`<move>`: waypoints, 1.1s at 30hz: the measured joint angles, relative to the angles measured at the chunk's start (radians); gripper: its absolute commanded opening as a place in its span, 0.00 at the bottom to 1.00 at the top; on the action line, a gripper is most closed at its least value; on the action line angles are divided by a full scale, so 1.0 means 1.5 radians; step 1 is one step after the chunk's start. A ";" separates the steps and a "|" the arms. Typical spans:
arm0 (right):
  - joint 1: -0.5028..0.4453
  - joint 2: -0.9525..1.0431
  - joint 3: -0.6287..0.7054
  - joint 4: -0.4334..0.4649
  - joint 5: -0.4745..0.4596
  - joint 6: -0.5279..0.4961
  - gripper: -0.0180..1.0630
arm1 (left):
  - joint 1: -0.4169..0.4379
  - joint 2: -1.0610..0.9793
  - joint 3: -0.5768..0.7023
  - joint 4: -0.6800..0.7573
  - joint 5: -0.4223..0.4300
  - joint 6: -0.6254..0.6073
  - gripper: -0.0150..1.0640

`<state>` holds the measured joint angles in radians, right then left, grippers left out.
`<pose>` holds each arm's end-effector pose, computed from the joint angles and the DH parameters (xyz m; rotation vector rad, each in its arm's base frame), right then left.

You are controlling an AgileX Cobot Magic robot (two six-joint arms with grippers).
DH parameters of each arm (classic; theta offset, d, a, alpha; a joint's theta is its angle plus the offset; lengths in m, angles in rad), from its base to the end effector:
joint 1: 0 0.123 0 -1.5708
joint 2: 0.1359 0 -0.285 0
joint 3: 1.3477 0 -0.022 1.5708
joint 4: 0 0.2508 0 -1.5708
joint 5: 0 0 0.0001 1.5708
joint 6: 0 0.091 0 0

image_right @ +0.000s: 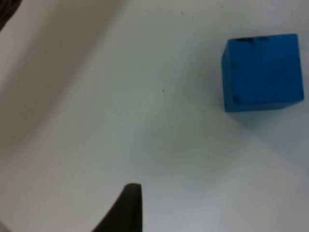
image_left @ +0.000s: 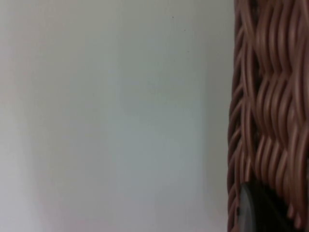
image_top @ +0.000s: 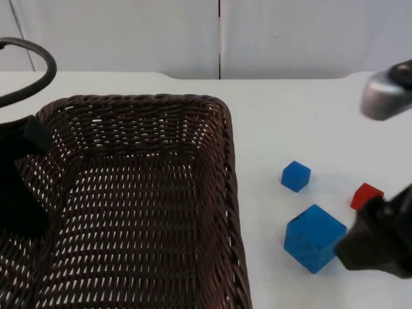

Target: Pick up the basket with the left hand and place the largest block into the basket with the right hand.

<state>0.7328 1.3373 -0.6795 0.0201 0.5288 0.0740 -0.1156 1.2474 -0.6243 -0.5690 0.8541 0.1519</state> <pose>0.1751 0.1588 0.2086 -0.8545 2.5618 0.2723 0.1900 -0.0593 0.2136 -0.1058 2.8808 -0.6711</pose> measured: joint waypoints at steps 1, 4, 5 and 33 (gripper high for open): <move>0.000 0.000 0.000 0.000 0.000 0.000 0.99 | 0.000 0.000 0.000 0.000 0.000 0.000 0.01; 0.026 0.052 -0.042 -0.068 -0.003 0.061 0.99 | 0.000 0.000 0.000 0.000 -0.001 0.000 0.01; 0.031 0.065 -0.056 -0.083 -0.004 0.074 0.99 | 0.000 0.000 0.000 0.000 -0.001 0.000 0.01; -0.007 0.237 -0.098 -0.195 -0.099 0.116 0.99 | 0.000 0.000 0.000 0.000 -0.004 0.000 0.01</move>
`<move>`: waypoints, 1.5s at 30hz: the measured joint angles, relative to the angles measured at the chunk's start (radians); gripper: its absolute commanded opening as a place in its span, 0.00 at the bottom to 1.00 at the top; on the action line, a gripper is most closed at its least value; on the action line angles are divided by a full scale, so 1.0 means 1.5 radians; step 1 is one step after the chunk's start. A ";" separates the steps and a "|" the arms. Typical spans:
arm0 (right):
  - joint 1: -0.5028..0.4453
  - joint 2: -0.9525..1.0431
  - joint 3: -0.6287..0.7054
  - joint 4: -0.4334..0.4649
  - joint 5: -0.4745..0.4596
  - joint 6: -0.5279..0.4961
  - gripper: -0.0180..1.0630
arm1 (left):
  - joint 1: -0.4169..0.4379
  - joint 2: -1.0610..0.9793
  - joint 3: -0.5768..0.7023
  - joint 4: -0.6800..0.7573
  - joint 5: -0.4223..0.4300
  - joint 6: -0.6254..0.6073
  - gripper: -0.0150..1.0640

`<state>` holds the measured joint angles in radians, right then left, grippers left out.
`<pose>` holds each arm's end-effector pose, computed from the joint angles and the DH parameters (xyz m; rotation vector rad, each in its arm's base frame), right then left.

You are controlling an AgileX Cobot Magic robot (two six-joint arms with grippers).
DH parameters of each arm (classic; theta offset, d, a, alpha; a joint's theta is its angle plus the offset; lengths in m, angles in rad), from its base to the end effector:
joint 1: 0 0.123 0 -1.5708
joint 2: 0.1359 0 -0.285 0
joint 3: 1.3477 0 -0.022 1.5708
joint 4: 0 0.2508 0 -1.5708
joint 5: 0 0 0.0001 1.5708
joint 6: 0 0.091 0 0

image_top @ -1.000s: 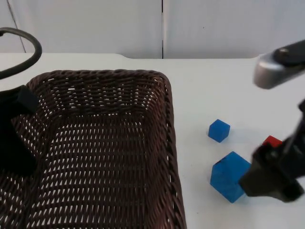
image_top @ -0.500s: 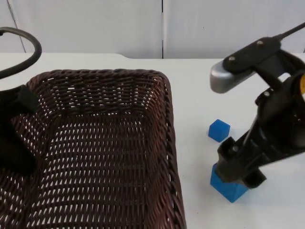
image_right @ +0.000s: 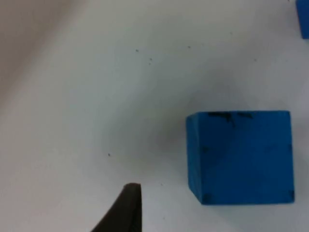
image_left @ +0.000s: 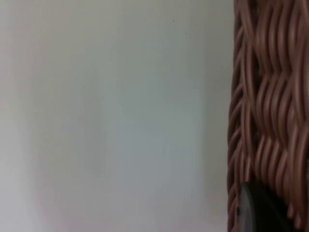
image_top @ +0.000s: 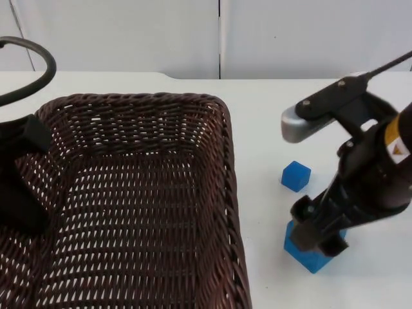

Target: Pick up the basket with the left hand and place the largest block into the basket with the right hand.

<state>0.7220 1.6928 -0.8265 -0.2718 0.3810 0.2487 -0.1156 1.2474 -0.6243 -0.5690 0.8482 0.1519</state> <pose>0.2340 0.1939 0.1554 -0.9355 2.5432 0.0775 0.1905 -0.0592 0.2137 -0.1077 2.8756 -0.6684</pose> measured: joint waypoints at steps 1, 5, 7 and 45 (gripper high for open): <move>0.000 0.010 0.000 0.000 -0.012 0.000 0.99 | 0.000 0.000 0.000 0.000 0.000 0.000 0.01; 0.000 0.049 0.000 -0.003 -0.042 0.000 0.99 | 0.000 0.000 0.000 0.000 0.000 0.000 0.01; 0.000 0.067 0.000 -0.005 -0.055 0.000 0.99 | 0.000 0.000 0.000 0.000 0.000 0.000 0.01; -0.032 0.139 -0.001 -0.006 -0.116 -0.007 0.01 | 0.000 0.000 0.000 0.000 -0.001 0.000 0.01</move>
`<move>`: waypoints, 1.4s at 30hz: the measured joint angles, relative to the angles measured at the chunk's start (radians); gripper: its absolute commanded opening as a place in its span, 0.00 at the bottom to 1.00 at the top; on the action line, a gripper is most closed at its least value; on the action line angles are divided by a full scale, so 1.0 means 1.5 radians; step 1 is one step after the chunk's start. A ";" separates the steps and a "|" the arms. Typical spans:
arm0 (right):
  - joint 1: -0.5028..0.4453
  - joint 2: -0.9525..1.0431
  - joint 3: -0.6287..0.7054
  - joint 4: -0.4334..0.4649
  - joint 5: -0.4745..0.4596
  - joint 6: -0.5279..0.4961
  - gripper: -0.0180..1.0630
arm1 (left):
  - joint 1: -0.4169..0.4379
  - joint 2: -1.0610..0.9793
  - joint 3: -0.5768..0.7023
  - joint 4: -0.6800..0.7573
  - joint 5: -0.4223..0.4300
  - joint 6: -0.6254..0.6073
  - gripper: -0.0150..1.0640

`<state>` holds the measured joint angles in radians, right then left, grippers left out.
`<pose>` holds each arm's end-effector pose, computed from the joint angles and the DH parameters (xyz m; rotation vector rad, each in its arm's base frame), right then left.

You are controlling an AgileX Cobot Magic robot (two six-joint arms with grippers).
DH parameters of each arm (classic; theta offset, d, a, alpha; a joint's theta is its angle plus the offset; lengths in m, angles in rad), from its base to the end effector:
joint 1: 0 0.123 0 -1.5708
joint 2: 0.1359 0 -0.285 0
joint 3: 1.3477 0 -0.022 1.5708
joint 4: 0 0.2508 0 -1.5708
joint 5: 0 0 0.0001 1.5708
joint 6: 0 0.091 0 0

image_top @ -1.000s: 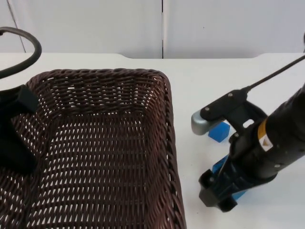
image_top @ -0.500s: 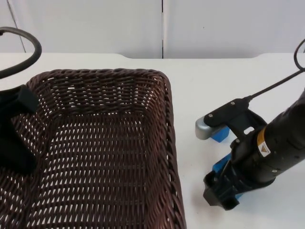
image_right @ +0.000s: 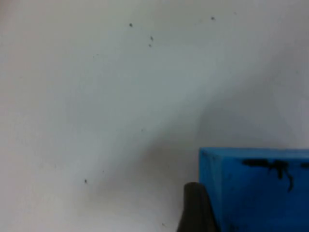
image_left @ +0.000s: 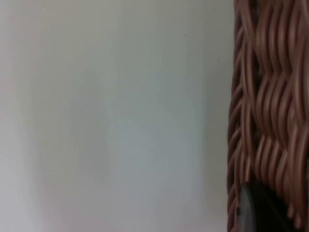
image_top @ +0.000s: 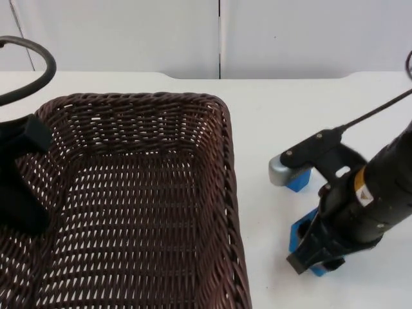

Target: Pick up the basket with the left hand and place the largest block into the basket with the right hand.

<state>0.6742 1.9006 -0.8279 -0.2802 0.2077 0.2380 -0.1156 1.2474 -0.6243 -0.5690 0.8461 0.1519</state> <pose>0.2524 0.1950 0.0965 -0.9446 2.5896 0.0939 0.1907 -0.0591 0.2137 -0.1083 2.8737 -0.6674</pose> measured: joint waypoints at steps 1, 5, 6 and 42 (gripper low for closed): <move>0.000 -0.014 0.000 0.000 0.016 -0.001 0.01 | 0.000 0.000 0.000 0.000 0.000 0.000 0.01; 0.000 -0.072 0.000 0.000 0.058 -0.006 0.01 | 0.000 0.000 0.000 0.000 -0.001 0.000 0.01; 0.000 -0.094 0.000 0.000 0.071 -0.007 0.01 | 0.000 0.000 0.000 0.000 -0.001 0.000 0.01; 0.000 -0.466 0.000 0.000 0.247 -0.009 0.01 | 0.000 0.000 0.000 0.000 -0.004 0.000 0.01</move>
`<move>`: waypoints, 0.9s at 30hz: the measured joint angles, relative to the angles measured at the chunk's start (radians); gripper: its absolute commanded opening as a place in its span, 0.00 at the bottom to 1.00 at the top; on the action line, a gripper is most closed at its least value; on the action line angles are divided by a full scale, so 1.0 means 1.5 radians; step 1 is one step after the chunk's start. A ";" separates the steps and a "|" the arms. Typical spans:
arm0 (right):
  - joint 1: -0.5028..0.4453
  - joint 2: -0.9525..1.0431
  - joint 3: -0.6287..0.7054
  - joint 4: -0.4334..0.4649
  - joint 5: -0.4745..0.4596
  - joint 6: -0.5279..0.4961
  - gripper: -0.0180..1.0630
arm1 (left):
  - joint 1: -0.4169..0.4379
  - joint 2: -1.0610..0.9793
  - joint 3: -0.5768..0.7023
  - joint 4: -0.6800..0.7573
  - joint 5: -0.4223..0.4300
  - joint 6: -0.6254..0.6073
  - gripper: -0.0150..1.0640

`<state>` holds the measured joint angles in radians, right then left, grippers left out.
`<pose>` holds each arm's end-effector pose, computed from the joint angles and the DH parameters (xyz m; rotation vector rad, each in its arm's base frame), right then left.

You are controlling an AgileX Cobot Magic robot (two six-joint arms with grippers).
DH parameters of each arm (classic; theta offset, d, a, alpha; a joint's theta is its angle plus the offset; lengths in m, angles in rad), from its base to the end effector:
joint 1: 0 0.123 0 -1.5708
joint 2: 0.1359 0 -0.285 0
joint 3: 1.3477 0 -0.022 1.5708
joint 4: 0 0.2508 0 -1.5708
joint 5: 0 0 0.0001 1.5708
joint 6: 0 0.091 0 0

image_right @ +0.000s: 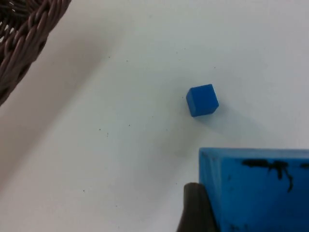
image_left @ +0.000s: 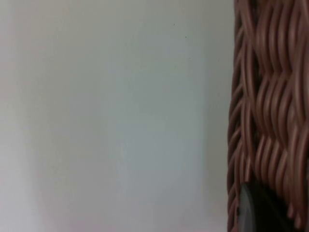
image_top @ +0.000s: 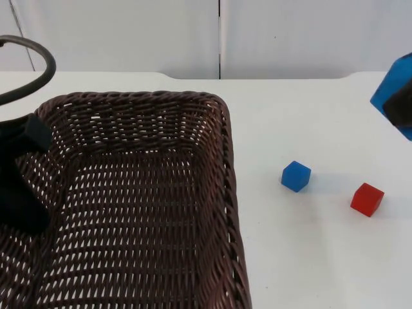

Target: Pick up the basket with the left hand and place the largest block into the basket with the right hand.

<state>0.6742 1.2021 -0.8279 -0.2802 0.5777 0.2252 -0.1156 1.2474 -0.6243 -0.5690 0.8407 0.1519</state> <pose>0.1965 0.1394 0.2830 -0.7439 2.2905 0.1238 0.1911 -0.0590 0.2137 -0.1101 2.8689 -0.6650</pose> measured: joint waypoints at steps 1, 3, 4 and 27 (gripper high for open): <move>0.000 0.000 0.000 0.000 -0.002 0.000 0.01 | 0.000 0.000 0.000 0.000 0.000 0.000 0.01; 0.000 0.000 0.000 0.000 -0.014 0.000 0.01 | 0.000 0.000 0.000 0.000 0.000 0.000 0.01; 0.000 0.000 0.000 0.000 -0.018 0.000 0.01 | 0.000 0.000 0.000 0.000 0.000 0.000 0.01; 0.173 0.264 -0.283 0.000 -0.018 -0.018 0.01 | 0.000 0.000 0.000 0.000 -0.003 0.000 0.01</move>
<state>0.9334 1.5986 -1.2531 -0.2802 0.5509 0.1981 -0.1156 1.2474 -0.6243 -0.5690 0.8365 0.1519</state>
